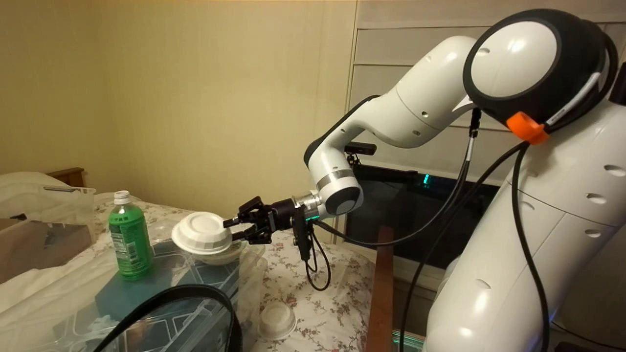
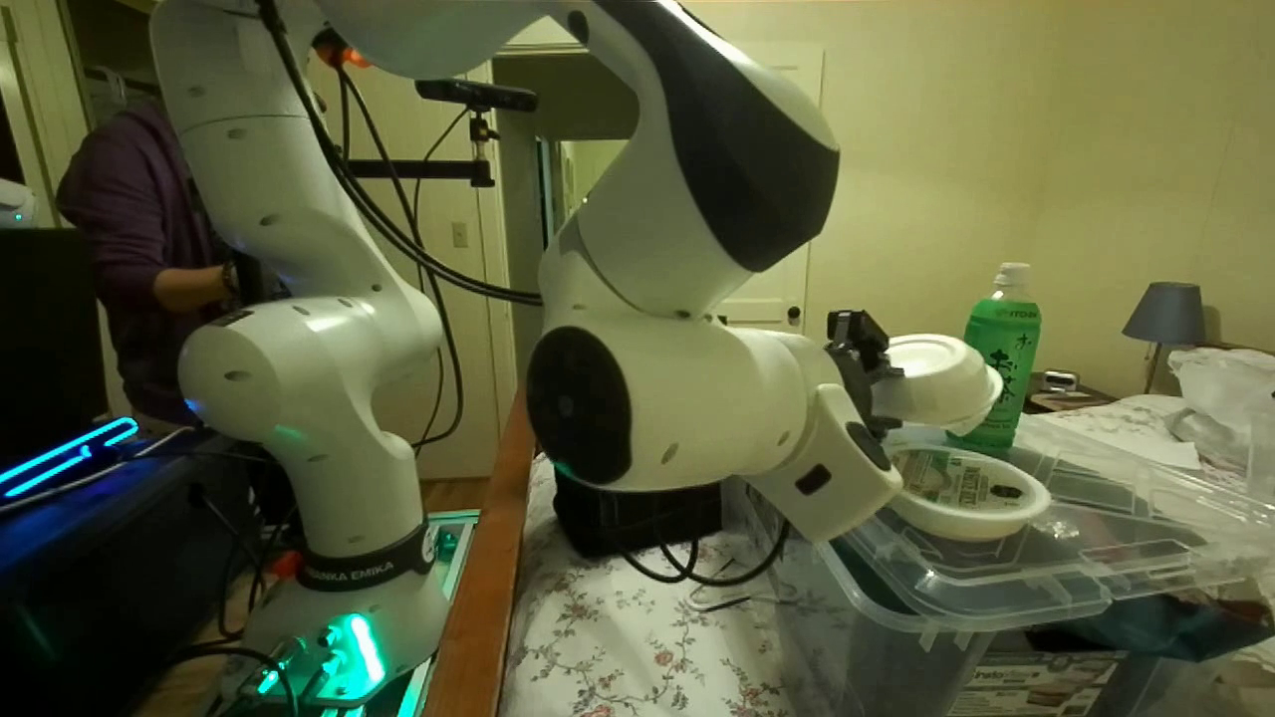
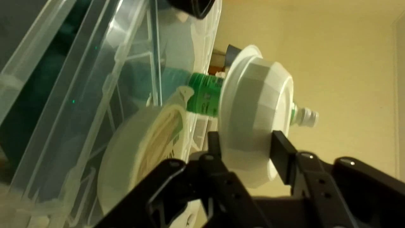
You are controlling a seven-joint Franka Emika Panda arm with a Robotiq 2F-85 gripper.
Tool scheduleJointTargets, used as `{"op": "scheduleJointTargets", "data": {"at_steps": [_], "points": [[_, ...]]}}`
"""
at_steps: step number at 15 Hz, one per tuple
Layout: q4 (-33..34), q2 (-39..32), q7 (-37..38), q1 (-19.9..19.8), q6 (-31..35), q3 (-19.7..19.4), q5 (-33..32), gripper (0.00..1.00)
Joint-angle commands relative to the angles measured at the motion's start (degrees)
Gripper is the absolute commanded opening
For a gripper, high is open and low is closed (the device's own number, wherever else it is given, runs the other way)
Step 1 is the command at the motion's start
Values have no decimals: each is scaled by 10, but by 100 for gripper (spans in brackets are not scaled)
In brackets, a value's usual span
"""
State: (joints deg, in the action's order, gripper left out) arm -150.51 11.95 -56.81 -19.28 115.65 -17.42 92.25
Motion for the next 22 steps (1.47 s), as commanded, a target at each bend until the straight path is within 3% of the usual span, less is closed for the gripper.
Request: {"op": "scheduleJointTargets", "data": {"at_steps": [1, 5, 9, 10, 11, 13, 18, 22], "points": [[16, -8, -54, -3, 59, 7, 78, 19], [27, -24, -84, 1, 134, 16, 116, 19], [28, -38, -72, 7, 201, 29, 105, 19], [27, -40, -61, 9, 206, 30, 99, 32], [27, -41, -59, 10, 214, 32, 98, 69], [24, -34, -40, 11, 209, 32, 85, 69], [11, -4, -17, 9, 203, 30, 53, 99], [8, 6, -10, 6, 205, 29, 29, 100]]}}
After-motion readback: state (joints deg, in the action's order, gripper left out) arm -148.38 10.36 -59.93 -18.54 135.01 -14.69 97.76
